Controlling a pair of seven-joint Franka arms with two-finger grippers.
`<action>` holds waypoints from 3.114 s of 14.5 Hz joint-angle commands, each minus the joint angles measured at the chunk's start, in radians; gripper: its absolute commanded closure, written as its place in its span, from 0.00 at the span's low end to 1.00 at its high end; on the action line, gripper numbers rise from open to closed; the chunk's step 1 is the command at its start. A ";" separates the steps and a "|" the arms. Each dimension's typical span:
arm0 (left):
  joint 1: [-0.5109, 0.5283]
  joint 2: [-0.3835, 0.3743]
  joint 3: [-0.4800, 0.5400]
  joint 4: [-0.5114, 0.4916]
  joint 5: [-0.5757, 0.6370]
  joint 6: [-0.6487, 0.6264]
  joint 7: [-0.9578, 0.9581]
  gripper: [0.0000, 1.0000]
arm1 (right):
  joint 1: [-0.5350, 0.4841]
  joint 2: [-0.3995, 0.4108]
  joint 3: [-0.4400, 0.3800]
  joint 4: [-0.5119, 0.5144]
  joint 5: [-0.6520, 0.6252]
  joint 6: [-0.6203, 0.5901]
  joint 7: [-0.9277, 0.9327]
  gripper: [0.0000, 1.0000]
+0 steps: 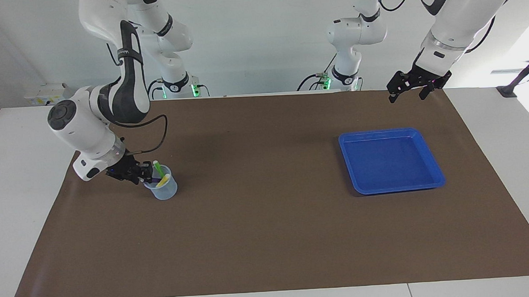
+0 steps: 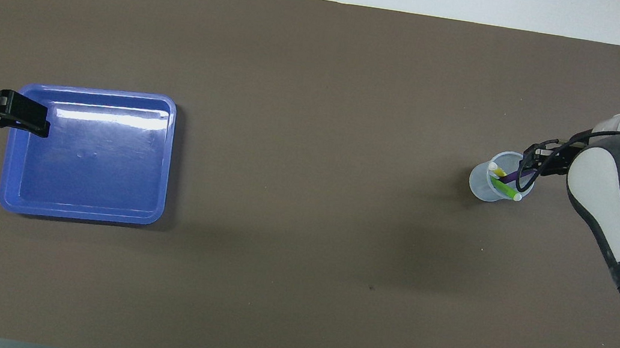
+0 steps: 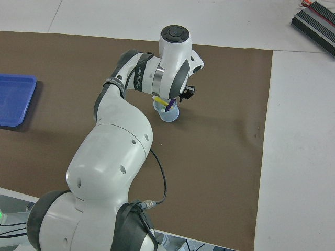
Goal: Right arm passes pens to left for tray arrangement
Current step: 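Lower the right gripper into the cup and grasp the purple pen, then lift the purple pen with the right gripper while the left gripper reaches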
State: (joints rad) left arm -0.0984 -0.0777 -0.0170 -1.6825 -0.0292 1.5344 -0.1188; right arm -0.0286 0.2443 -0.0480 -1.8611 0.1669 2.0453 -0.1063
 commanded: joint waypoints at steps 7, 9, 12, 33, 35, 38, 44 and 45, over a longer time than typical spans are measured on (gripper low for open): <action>-0.006 -0.031 0.002 -0.033 0.005 0.006 -0.035 0.00 | -0.007 -0.027 0.008 -0.018 0.016 -0.020 0.005 0.60; -0.009 -0.031 0.002 -0.033 0.005 0.007 -0.050 0.00 | -0.007 -0.027 0.008 -0.018 0.017 -0.022 0.005 0.60; -0.010 -0.031 0.002 -0.033 0.005 0.004 -0.048 0.00 | -0.010 -0.027 0.008 -0.017 0.016 -0.039 0.004 0.69; -0.015 -0.053 -0.001 -0.077 -0.087 0.012 -0.284 0.00 | 0.165 -0.065 0.036 0.462 0.016 -0.452 0.191 1.00; -0.018 -0.057 -0.006 -0.080 -0.138 0.012 -0.405 0.00 | 0.186 -0.065 0.068 0.462 0.173 -0.369 0.461 1.00; -0.056 -0.057 -0.011 -0.080 -0.218 0.019 -0.654 0.01 | 0.297 -0.066 0.091 0.444 0.266 -0.190 0.793 1.00; -0.066 -0.050 -0.012 -0.082 -0.441 0.096 -1.004 0.00 | 0.539 -0.132 0.092 0.255 0.267 0.178 1.174 1.00; -0.064 -0.051 -0.012 -0.092 -0.469 0.099 -1.057 0.00 | 0.558 -0.137 0.092 0.232 0.270 0.212 1.201 1.00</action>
State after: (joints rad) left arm -0.1670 -0.1043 -0.0370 -1.7291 -0.4357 1.6035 -1.0881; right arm 0.5157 0.1666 0.0486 -1.5260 0.4136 2.1837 1.0500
